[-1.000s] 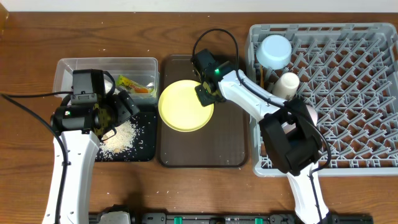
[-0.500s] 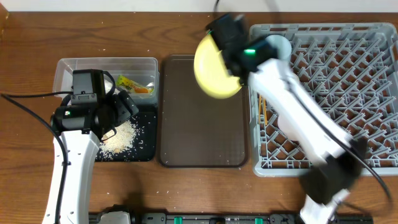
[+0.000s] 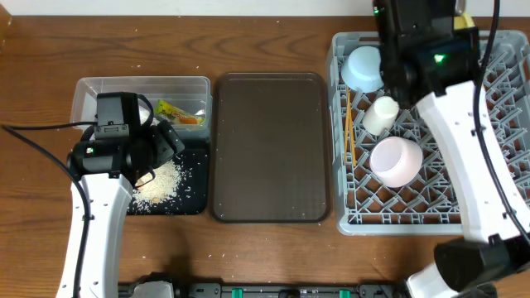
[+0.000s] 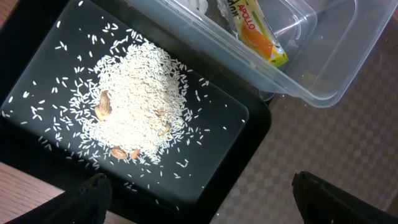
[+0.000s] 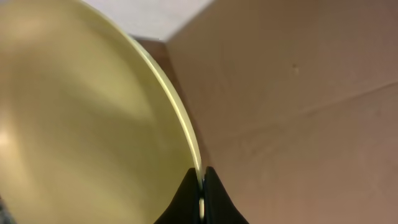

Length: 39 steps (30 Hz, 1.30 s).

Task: Sort waste into correct bins and load items into the dishwasher rack
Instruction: 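Lift the yellow plate and carry it right into the rack, then stand the yellow plate upright in the rack slots and release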

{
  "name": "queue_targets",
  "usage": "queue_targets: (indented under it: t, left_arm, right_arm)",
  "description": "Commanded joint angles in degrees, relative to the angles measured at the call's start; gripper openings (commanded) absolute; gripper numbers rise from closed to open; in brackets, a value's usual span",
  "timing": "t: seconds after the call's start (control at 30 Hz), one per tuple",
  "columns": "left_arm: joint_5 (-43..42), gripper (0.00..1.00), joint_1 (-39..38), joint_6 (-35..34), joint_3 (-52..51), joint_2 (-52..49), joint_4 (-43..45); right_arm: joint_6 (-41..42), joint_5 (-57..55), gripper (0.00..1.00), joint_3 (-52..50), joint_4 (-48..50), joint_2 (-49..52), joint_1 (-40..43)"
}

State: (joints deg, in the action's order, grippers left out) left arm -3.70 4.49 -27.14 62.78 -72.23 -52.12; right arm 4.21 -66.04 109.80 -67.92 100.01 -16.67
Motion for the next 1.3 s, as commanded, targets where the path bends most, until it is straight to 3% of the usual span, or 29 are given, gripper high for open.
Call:
queue_targets:
  t: [0.0, 0.57, 1.0, 1.27]
  left_arm:
    - [0.3, 0.96, 0.2, 0.3, 0.8, -0.1, -0.2]
    - [0.3, 0.96, 0.2, 0.3, 0.8, -0.1, -0.2]
    - [0.3, 0.96, 0.2, 0.3, 0.8, -0.1, -0.2]
    - [0.3, 0.96, 0.2, 0.3, 0.8, -0.1, -0.2]
  right_arm:
    - [-1.7, -2.7, 0.01, -2.8, 0.0, 1.0, 2.9]
    - [-1.7, -1.9, 0.01, -21.1, 13.1, 1.4, 4.7]
    - [-1.7, 19.9, 0.02, -25.2, 21.1, 1.4, 4.7]
    - [-1.1, 21.7, 0.17, -25.2, 22.4, 1.4, 4.8]
